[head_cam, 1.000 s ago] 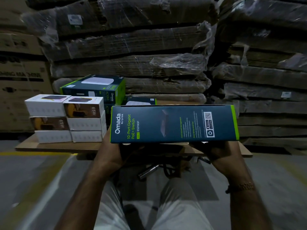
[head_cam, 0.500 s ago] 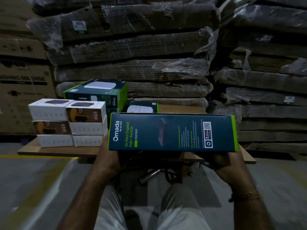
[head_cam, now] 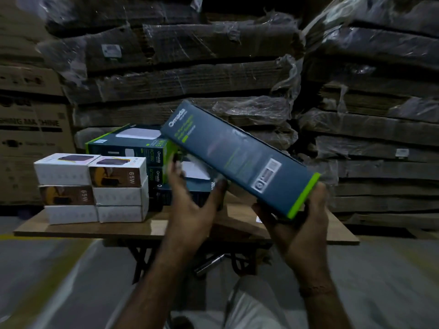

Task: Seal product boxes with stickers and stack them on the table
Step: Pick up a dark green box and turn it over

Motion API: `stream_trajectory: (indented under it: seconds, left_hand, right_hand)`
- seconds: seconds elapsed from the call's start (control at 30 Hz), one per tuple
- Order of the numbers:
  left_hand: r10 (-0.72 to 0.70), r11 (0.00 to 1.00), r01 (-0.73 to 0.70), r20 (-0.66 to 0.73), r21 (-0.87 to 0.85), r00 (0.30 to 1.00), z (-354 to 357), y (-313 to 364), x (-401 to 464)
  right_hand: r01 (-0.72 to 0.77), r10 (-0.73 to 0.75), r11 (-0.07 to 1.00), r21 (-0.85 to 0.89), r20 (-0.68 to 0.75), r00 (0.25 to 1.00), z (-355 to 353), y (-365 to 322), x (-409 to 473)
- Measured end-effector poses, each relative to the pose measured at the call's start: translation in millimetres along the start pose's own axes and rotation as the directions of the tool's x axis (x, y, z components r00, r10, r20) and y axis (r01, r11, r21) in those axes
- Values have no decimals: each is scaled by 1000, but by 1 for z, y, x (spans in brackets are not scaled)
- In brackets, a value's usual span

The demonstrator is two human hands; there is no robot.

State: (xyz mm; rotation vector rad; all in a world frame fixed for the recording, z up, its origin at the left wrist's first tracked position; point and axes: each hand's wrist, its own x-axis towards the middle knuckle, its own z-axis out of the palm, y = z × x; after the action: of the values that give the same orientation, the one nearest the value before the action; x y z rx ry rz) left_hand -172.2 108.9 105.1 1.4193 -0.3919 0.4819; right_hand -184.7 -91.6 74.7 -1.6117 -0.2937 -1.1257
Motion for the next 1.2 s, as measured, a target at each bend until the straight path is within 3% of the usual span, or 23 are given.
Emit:
stream_trajectory:
  seconds: [0.1,0.2,0.37,0.5,0.6,0.73,0.8,0.93,1.07,1.2]
  left_hand:
    - [-77,977,113,200,-178,977,31,15,-16]
    - [-135,956,181,203,-230,970,49,20,-11]
    - [-73,971,103,140,-217,987,56,22,4]
    - [-36,981,88,283,-175,959,44,24,18]
    - [-57,989,99,330,-114,942,35,24,25]
    - [-41,987,91,334,-136,942,32,21,28]
    - [-20,979,77,290,-188,957,34,18,27]
    - [-17,964,62,172,-260,985,35,14,23]
    - [-14,966,57,168,-253,986,27,13,31]
    - [-21,982,57,196,-181,980,24,19,40]
  right_hand:
    - [74,-72,981,-179,13,997,13,0,-6]
    - [58,-53,973,-225,27,998,19,1,-11]
    - [-12,29,994,-108,158,987,16,3,-11]
    - [-91,118,991,-101,305,945,11,-2,-3]
    - [7,61,981,-195,344,937,7,-3,9]
    - [160,-53,903,-399,266,963,10,1,15]
    - [145,-63,931,-335,243,968,18,3,11]
    - [78,-20,984,-158,338,941,24,1,5]
    - [-157,109,983,98,377,920,15,-4,21]
    - [-260,217,962,80,350,911,7,-8,43]
